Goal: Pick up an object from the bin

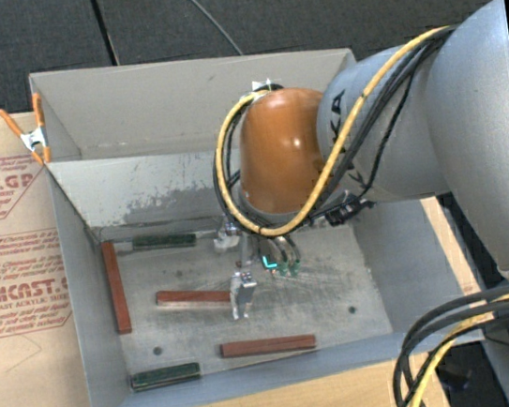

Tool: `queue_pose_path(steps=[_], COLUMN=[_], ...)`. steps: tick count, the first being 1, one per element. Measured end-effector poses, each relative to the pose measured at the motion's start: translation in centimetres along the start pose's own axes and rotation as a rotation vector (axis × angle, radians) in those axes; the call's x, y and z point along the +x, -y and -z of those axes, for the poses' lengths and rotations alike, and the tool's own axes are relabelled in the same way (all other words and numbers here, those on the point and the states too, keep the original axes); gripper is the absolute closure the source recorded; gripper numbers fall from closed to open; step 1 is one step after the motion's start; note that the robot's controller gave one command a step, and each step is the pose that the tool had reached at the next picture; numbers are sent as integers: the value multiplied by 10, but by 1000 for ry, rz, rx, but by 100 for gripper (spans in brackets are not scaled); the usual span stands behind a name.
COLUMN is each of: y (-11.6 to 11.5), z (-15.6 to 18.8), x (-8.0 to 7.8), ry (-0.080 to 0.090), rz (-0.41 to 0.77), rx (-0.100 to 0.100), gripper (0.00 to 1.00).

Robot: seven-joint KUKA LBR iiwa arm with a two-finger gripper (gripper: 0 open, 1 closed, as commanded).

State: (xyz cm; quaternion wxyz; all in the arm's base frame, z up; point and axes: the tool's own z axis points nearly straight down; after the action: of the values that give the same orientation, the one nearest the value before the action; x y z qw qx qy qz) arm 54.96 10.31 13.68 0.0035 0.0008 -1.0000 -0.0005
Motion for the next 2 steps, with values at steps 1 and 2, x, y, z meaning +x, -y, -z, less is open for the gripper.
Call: queue_pose_path(steps=[1,2], y=[1,1], z=[4,4], x=[-2,-2], ry=[8,8], rz=[-1,-2], rx=[-1,-1], gripper=[100,0])
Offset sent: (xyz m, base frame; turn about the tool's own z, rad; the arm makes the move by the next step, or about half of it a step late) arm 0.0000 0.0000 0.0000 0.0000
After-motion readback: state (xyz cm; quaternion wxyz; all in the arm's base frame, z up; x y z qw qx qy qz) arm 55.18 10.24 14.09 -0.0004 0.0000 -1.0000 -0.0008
